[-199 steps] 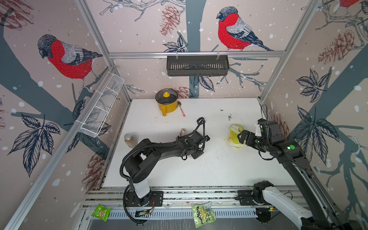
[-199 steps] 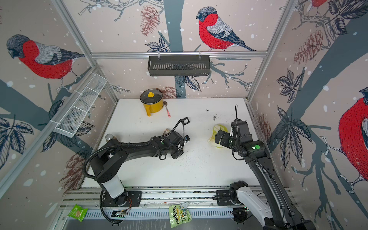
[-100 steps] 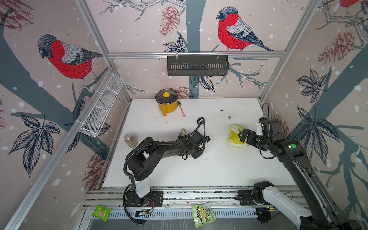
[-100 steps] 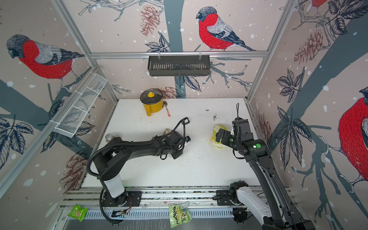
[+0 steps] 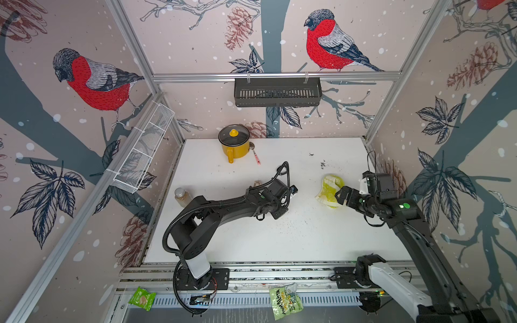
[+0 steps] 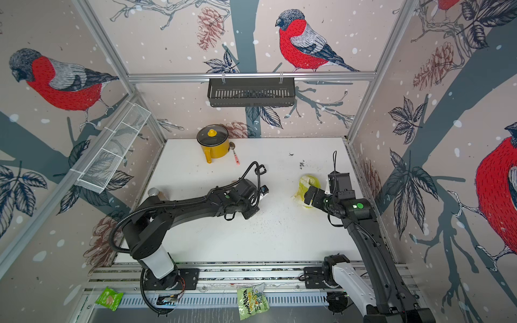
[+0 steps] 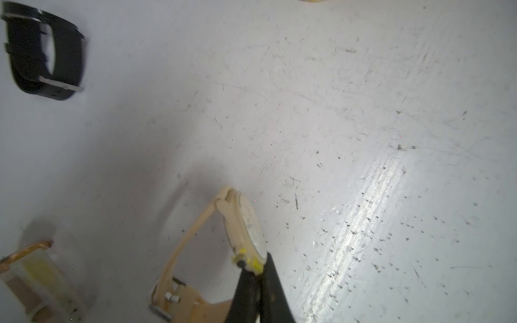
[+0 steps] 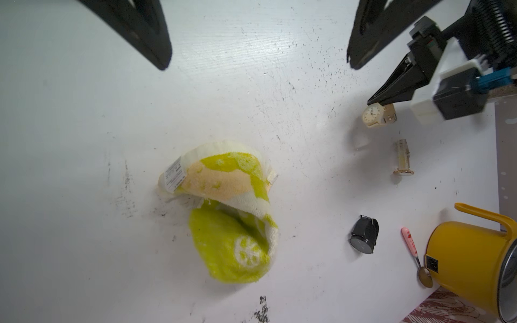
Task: Wipe the watch dial
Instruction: Pick up the watch at the center of the board, then pick up the cleaning item at the center of the board.
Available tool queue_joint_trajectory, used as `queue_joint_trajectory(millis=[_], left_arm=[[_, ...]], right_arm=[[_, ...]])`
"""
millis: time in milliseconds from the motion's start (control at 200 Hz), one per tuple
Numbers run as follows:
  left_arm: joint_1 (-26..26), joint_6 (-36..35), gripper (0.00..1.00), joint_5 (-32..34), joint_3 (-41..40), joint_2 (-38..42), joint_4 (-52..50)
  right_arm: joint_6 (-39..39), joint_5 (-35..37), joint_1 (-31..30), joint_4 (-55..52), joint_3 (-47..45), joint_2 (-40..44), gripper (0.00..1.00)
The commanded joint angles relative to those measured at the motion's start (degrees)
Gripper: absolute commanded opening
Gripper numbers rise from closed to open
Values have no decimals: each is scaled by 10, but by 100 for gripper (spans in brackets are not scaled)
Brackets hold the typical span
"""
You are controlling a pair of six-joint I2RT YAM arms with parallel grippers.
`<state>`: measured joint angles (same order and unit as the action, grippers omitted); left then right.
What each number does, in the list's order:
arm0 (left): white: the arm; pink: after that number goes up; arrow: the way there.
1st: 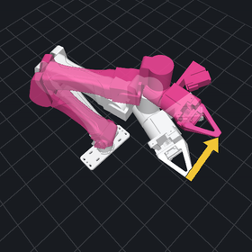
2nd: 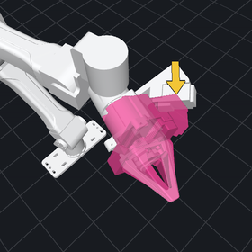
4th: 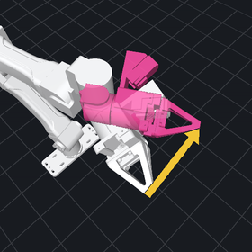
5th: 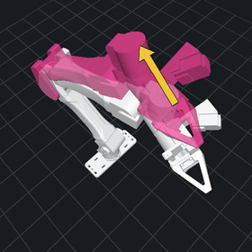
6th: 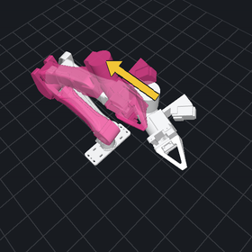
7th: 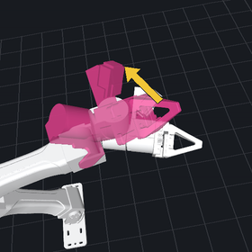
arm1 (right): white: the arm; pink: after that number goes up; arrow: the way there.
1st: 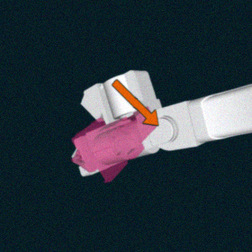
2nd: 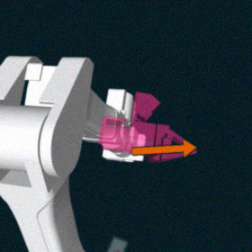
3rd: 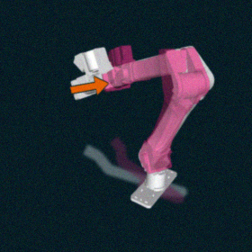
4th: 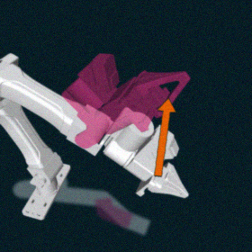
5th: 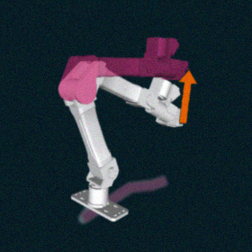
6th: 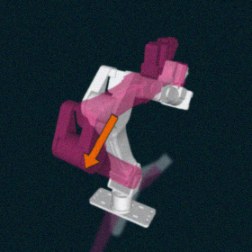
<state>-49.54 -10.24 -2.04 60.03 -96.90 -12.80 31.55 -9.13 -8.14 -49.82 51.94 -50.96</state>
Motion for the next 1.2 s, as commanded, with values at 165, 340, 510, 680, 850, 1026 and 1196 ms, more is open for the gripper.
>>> queue_joint_trajectory(millis=[165,340,510,680,850,1026,1196], left_arm=[[-2,15,0,-35,48,51,-37],[-2,12,0,-59,35,78,-1],[-2,30,0,-92,-49,144,123],[-2,51,0,-111,-156,225,287],[-2,63,0,-72,-175,246,307],[12,82,0,-69,-191,246,346],[25,98,0,-55,-204,250,379]], right_arm=[[-3,-26,17,69,-22,-32,100],[-6,32,18,64,0,-98,100],[-20,60,18,69,12,-165,88],[-24,52,17,94,24,-226,83],[-25,52,17,113,41,-284,83],[-23,57,17,142,52,-340,77],[-32,45,16,156,71,-397,32]])
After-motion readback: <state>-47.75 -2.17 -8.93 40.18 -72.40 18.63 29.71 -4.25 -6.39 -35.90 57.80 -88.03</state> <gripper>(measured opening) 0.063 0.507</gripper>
